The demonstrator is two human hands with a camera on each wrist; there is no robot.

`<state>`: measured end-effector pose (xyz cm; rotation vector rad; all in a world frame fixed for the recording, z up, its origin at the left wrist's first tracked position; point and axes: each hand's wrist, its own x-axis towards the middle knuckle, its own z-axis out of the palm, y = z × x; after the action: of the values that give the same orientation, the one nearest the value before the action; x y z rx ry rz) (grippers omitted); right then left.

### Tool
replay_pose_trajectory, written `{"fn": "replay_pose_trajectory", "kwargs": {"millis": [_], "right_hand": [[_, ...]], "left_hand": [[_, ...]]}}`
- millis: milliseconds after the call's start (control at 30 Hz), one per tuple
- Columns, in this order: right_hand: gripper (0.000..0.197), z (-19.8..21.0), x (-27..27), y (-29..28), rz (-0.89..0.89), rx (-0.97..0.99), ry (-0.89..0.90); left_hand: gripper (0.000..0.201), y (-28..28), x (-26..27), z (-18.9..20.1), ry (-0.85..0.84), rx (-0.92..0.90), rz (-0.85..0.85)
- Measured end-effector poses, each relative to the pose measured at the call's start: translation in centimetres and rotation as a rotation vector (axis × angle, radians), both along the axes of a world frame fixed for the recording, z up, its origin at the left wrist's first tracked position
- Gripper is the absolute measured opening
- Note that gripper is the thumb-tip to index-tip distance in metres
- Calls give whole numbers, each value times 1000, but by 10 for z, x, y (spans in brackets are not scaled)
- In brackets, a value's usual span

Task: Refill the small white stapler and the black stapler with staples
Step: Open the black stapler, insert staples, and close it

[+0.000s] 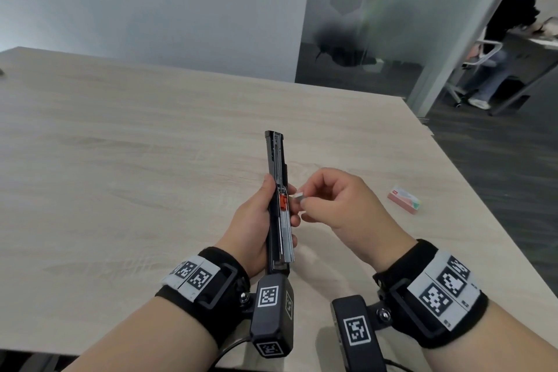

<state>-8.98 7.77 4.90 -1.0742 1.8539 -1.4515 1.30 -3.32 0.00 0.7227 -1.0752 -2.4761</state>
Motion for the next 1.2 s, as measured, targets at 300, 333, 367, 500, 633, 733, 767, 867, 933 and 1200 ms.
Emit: {"fn": "replay_pose_trajectory", "kwargs": {"millis": [300,333,367,500,633,733,767,867,933,1200], "right_hand": [[17,7,-2,-7,180,191,129],[16,8,-2,-7,189,203,136],[15,10,-1,-6,195,216,151],[8,13,1,-6,206,241,223],[6,13,1,-9,206,256,262],[7,12,1,-9,200,248,261],[7,13,0,-9,198,241,261],[8,13,0,-9,205,238,264],[9,12,0,-10,208,246,275],[8,8,4,-9,187,250,316]], "left_hand": [[60,0,3,2,-83,-39,-56],[61,-1,3,2,-99,-60,-70],[62,-1,3,1,-114,-86,-83],[66,0,3,0,-126,-121,-97],[66,2,3,2,-121,-128,-116],[67,1,3,1,-123,-143,-124],[66,1,4,1,-124,-147,-128],[65,1,4,0,-116,-149,-131],[66,1,4,0,-118,-150,-123],[71,0,2,-2,-122,-132,-105]]}}
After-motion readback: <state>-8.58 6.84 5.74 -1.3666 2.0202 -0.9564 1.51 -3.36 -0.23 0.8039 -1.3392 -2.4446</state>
